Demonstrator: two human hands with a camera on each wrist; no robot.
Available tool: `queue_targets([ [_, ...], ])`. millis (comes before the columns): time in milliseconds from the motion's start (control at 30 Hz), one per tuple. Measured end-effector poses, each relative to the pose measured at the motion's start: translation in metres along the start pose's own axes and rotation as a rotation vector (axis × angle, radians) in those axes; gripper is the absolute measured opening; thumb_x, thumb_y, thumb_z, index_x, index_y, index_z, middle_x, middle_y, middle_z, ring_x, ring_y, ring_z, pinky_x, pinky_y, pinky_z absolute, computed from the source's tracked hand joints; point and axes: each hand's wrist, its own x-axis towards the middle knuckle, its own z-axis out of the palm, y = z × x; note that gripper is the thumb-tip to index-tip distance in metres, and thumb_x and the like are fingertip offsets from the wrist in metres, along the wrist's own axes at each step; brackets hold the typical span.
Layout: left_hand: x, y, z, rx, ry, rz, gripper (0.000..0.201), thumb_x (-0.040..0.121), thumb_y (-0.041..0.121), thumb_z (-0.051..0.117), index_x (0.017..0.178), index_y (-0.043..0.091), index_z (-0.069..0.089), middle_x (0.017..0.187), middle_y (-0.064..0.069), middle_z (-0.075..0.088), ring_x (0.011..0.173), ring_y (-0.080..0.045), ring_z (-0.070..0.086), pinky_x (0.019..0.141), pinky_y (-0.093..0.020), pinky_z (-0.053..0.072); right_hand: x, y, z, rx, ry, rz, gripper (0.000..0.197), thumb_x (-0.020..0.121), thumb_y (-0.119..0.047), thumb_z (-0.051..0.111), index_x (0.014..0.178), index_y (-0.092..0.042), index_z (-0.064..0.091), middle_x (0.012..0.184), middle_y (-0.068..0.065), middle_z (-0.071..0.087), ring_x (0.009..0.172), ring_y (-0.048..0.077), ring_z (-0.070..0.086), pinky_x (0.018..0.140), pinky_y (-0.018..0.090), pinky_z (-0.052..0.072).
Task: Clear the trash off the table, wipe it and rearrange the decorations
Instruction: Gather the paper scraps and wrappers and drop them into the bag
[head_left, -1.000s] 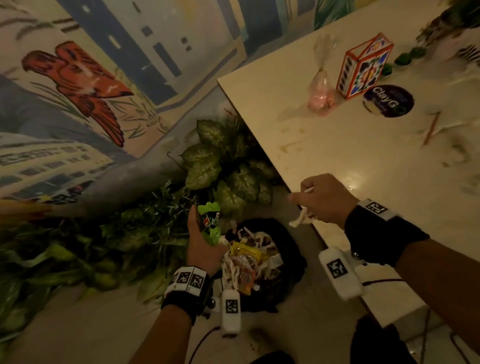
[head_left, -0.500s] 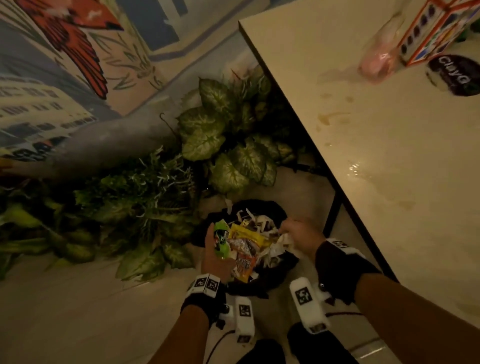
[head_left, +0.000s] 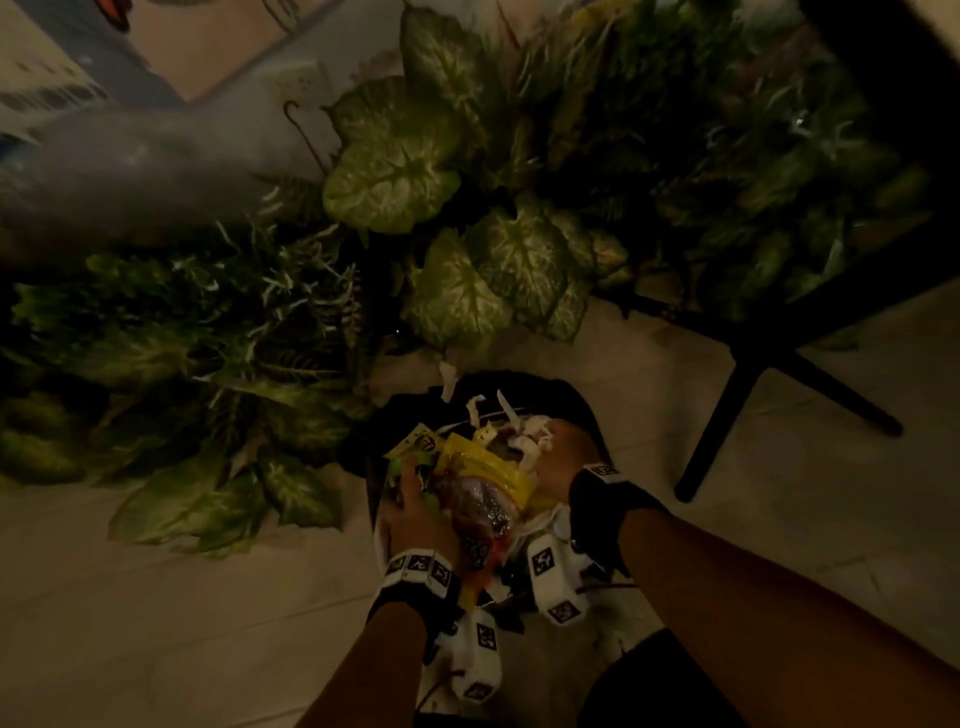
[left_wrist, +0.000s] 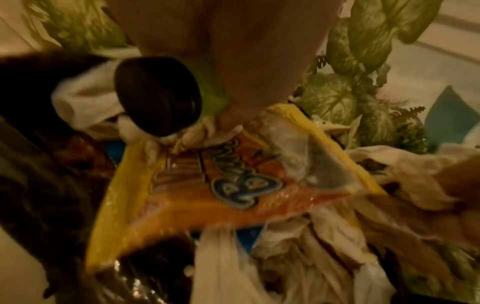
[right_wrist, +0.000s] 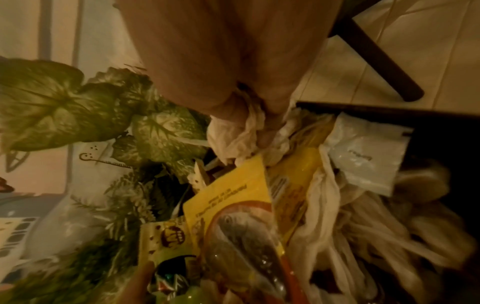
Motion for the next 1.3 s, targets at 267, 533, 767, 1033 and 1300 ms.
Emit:
queue_targets([
  [267,0.005,0.005,0.016,0.067,-0.155,-0.053,0.1,0.085,0.047,0.059,0.146,0.039,-0.019,0.155,-0.02,0.003,0.139,-0.042,0.023,0.107,-0.051,0.032,0.033,0.017,0.026,-0.129,-0.07,-0.027,0.043,0.096,-0.019,0.046,0.138,-0.012,0.042,0.145,0.014,0.04,0.132,0.03,0.04,0.109,0.034,0.034],
  [533,-0.034,0.015,-0.035,0.095,-0.268,0.02,0.107,0.075,0.043,0.068,0.148,0.04,-0.01,0.157,-0.012,0.004,0.143,-0.038,0.015,0.112,-0.048,0.029,-0.012,-0.003,-0.007,-0.029,-0.144,-0.017,0.053,0.099,-0.015,0.038,0.149,-0.02,0.022,0.157,0.006,0.017,0.143,0.029,0.023,0.116,0.036,0.026],
  [767,-0.101,0.035,-0.095,0.003,-0.147,0.096,0.084,0.081,0.017,0.063,0.15,0.022,0.016,0.15,-0.013,0.028,0.133,-0.033,0.037,0.104,-0.034,0.036,-0.098,-0.012,-0.032,0.127,-0.012,0.02,0.04,0.1,-0.018,0.039,0.14,-0.013,0.041,0.147,0.006,0.038,0.135,0.029,0.038,0.107,0.032,0.036],
  [1033,-0.214,0.097,-0.191,-0.043,-0.214,0.191,0.032,0.082,0.003,0.054,0.111,0.014,0.063,0.107,-0.007,0.063,0.096,-0.026,0.059,0.081,-0.029,0.048,-0.273,-0.062,-0.09,0.24,-0.065,-0.091,0.023,0.087,-0.011,0.048,0.085,-0.031,0.059,0.109,0.004,0.063,0.095,0.02,0.059,0.086,0.029,0.051],
  [1300,-0.306,0.206,-0.247,-0.178,-0.113,0.433,0.019,0.088,0.0,0.06,0.086,0.02,0.06,0.084,0.0,0.061,0.076,-0.002,0.061,0.065,-0.013,0.044,-0.403,-0.071,-0.268,0.21,0.003,-0.449,0.013,0.089,-0.024,0.057,0.101,-0.027,0.062,0.096,-0.005,0.064,0.086,0.012,0.061,0.075,0.023,0.047],
])
